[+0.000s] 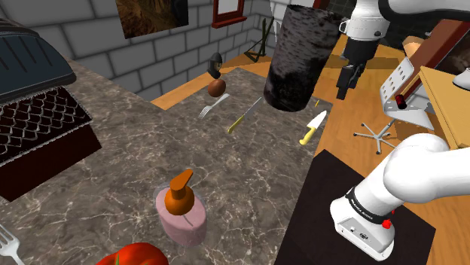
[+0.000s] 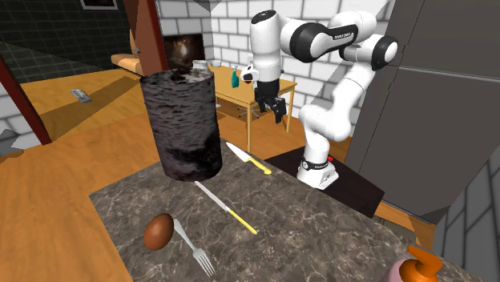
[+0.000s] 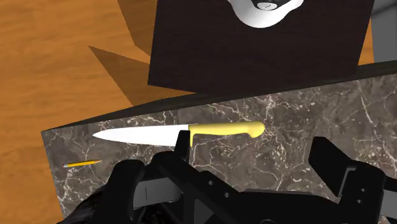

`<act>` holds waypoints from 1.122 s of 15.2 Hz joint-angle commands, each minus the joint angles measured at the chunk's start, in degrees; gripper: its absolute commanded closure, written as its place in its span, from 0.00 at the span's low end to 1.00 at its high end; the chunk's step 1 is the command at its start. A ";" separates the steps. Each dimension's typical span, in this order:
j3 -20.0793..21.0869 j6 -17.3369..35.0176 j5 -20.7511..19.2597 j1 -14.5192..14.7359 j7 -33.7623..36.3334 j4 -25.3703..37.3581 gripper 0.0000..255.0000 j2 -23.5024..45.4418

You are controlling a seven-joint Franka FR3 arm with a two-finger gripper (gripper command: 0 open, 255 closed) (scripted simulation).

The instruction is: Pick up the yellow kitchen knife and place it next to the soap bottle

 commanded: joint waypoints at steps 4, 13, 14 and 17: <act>-0.04 6.92 1.49 -3.56 8.35 -4.75 0.00 1.06; -0.41 30.04 5.18 -13.90 31.62 -17.00 0.00 7.47; -0.47 32.86 5.57 -15.02 34.07 -18.17 0.00 8.54; -0.55 39.46 6.35 -17.18 38.73 -20.89 0.00 11.25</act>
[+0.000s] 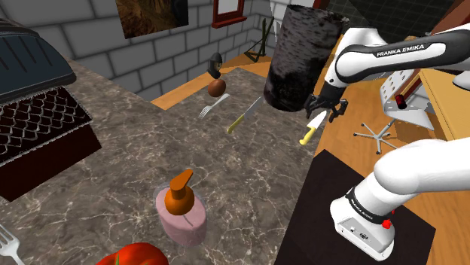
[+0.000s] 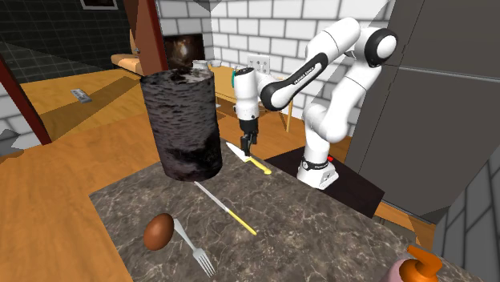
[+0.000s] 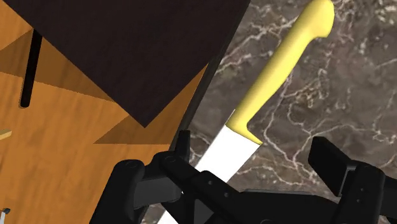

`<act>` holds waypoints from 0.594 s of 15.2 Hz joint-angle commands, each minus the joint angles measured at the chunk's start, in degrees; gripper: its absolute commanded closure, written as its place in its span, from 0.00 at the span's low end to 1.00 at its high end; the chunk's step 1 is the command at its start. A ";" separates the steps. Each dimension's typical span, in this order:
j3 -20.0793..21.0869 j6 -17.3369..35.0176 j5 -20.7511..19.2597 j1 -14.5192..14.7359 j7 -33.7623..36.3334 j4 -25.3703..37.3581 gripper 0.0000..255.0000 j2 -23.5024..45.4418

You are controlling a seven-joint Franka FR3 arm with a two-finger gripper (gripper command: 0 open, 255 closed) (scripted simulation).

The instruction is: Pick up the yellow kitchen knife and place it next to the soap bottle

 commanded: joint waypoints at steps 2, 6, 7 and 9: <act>-0.09 4.15 0.18 -0.60 1.28 -2.07 0.00 1.60; -0.14 8.18 0.20 -0.56 1.25 -4.05 0.00 3.65; -0.14 8.77 0.21 -0.55 1.25 -4.31 0.00 3.97; -0.14 8.77 0.21 -0.55 1.25 -4.32 0.00 3.97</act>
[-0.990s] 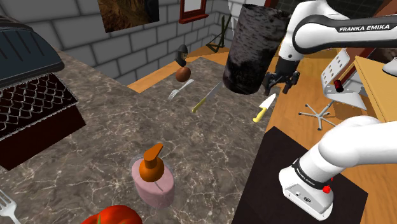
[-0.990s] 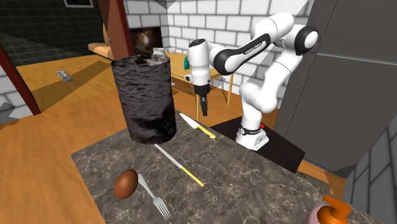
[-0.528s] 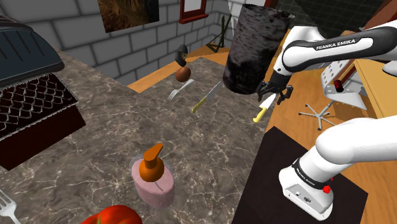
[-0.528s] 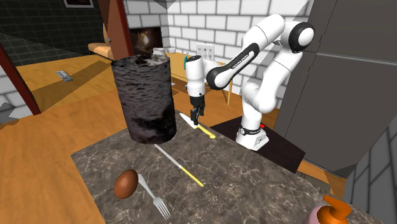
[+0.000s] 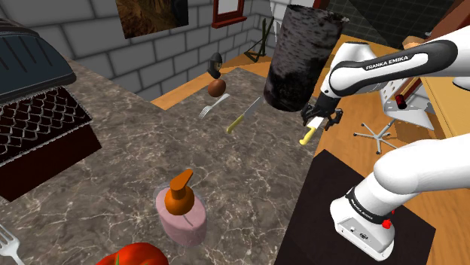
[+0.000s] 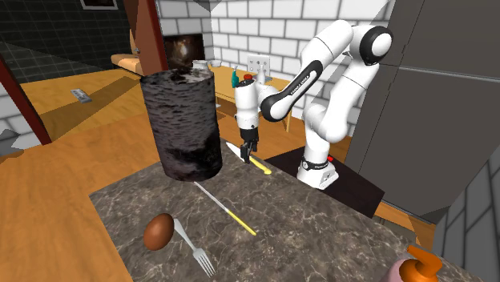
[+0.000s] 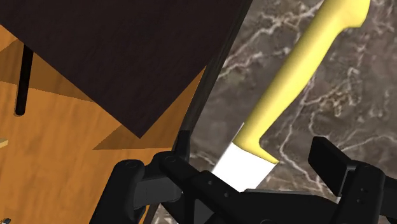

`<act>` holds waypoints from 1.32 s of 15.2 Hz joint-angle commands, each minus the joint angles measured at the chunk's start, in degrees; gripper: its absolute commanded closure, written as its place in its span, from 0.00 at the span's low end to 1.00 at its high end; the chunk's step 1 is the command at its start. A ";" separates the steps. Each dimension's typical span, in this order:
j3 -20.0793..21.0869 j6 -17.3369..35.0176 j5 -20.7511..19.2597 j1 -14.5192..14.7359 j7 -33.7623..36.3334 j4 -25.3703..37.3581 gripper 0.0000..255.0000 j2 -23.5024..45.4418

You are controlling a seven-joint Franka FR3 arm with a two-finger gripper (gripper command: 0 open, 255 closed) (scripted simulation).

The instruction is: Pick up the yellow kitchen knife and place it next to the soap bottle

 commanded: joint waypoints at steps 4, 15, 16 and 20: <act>0.01 0.23 0.01 0.01 0.01 -0.12 0.00 0.10; 0.00 0.22 0.00 0.00 0.01 -0.12 1.00 0.09; 0.01 0.23 0.01 0.00 0.01 -0.12 1.00 0.10; 0.09 -3.91 -0.01 -0.03 0.09 1.61 1.00 -2.32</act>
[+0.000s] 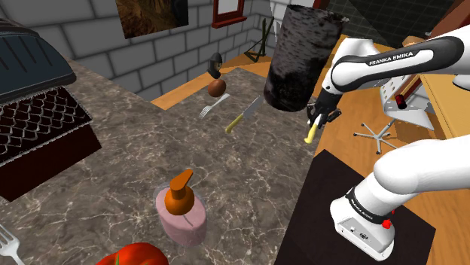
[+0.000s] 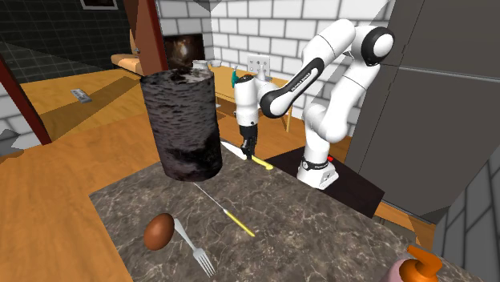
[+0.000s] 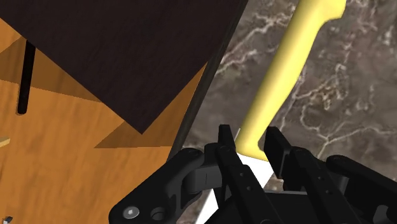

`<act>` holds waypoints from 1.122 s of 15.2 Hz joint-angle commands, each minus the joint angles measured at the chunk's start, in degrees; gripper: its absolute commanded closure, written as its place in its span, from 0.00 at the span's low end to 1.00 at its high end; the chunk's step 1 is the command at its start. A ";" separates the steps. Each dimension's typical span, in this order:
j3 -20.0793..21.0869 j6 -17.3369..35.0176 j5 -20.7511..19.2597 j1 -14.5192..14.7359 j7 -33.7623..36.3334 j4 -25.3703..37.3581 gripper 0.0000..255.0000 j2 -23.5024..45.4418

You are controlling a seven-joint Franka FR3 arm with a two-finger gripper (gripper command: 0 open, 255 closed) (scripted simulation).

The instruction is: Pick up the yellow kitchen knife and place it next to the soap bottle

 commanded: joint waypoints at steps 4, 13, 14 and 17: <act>0.09 -5.19 -0.02 -0.04 0.09 2.10 1.00 -3.06; 0.23 -13.51 0.01 -0.04 0.21 7.21 1.00 -6.28; 0.24 -14.39 0.02 -0.03 0.22 7.83 1.00 -6.54; 0.28 -16.97 0.03 -0.03 0.25 9.76 1.00 -7.19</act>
